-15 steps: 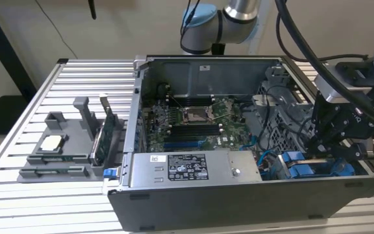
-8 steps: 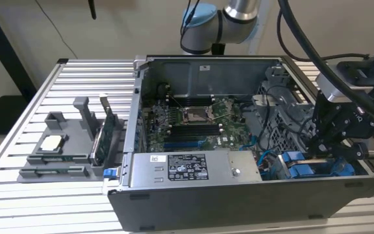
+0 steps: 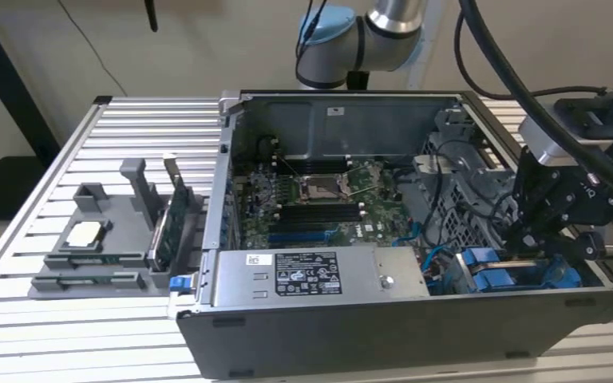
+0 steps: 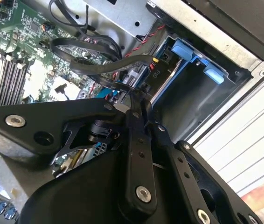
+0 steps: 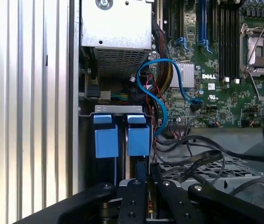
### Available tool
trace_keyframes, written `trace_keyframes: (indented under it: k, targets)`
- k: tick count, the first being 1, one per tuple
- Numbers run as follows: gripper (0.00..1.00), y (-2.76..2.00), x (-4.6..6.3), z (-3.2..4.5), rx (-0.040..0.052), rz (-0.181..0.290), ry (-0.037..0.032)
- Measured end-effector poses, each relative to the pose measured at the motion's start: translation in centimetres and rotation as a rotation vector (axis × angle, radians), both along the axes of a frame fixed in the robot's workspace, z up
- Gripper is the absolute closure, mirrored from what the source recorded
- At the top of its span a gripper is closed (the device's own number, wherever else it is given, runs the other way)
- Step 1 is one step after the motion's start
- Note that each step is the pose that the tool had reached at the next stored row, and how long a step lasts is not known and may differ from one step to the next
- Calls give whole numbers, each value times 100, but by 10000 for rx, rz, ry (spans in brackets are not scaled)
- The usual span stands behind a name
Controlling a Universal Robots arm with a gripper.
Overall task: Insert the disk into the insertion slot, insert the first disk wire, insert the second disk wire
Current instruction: 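Insert the second disk wire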
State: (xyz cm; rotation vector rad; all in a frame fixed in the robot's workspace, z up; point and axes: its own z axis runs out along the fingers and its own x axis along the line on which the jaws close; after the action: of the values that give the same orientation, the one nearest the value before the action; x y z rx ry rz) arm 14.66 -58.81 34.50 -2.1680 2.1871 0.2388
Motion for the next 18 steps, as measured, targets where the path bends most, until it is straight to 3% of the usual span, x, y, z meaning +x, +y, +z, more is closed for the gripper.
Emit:
trace_keyframes:
  k: [18]
  targets:
    - [84,2,41,-26,-1,6,-11]
